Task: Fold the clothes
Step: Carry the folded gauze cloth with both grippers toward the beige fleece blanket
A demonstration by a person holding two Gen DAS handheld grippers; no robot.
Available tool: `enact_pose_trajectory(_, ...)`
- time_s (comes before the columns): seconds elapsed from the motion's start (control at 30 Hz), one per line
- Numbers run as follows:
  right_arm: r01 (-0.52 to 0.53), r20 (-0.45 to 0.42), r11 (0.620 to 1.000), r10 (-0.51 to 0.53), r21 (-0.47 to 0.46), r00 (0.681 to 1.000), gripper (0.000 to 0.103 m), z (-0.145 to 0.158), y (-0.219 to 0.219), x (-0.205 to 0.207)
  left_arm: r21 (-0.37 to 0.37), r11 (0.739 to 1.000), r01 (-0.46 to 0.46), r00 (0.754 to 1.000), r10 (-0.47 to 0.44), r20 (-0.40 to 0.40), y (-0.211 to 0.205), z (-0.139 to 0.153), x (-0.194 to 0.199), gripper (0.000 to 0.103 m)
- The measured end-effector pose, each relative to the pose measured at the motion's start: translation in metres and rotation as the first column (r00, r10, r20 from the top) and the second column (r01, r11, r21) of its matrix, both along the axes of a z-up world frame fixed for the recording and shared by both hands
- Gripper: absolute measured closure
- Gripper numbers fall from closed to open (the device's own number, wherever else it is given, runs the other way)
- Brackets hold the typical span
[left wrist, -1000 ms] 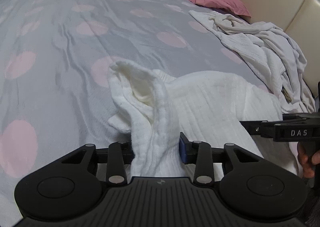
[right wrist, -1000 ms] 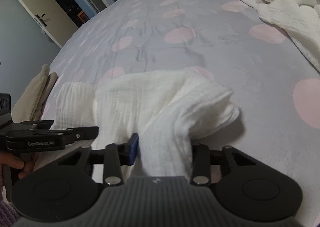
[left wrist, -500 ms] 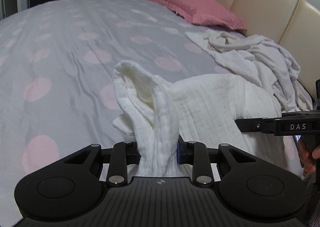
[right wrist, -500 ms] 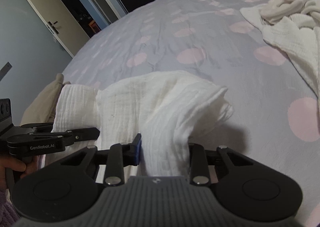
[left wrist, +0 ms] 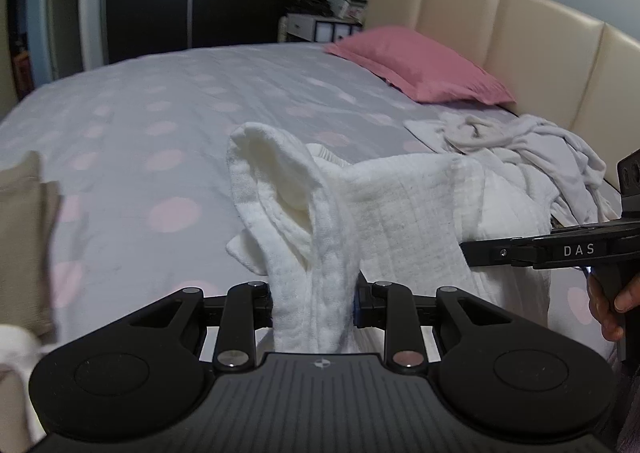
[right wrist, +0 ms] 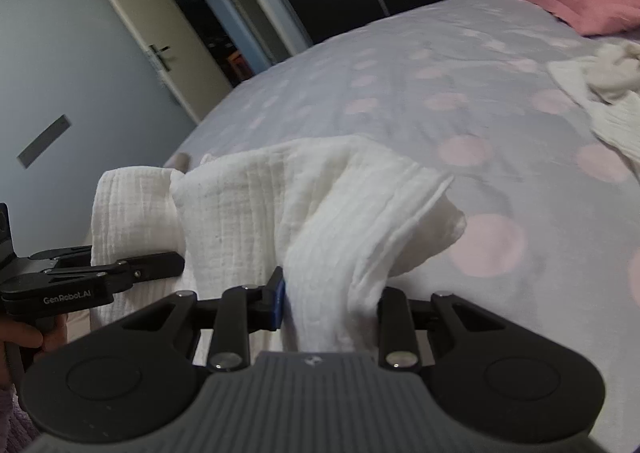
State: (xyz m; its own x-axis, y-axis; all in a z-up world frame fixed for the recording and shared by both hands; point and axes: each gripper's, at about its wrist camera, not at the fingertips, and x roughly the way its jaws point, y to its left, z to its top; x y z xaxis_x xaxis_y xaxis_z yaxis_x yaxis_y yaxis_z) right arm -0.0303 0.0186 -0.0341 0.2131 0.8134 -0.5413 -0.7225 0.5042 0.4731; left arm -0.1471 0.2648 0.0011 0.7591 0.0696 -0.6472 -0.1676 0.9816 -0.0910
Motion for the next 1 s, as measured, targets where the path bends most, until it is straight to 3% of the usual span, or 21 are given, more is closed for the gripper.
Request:
enact_pose_trajectory(0.37,-0.199,-0.02,0.978,0.201,0.055,0.979,0.073,0.032,0.069,-0.068,0.049,0.985,-0.168,0.986,0.167,0.025,0.044,0.043,-0.108,0.078)
enact_pose_trajectory(0.7,-0.404,-0.117,0.908,0.415,0.108,0.902,0.073,0.045,0.163,-0.157,0.081,0.94,-0.33,0.943,0.331,-0.002,0.105,0.085,-0.222,0.078)
enact_pose_trajectory(1.0,-0.469,-0.193,0.878,0.479,0.098,0.856,0.073,0.036,0.23,-0.216,0.045,0.914,-0.402,0.913,0.404,-0.058,0.175,0.074,-0.277,0.078)
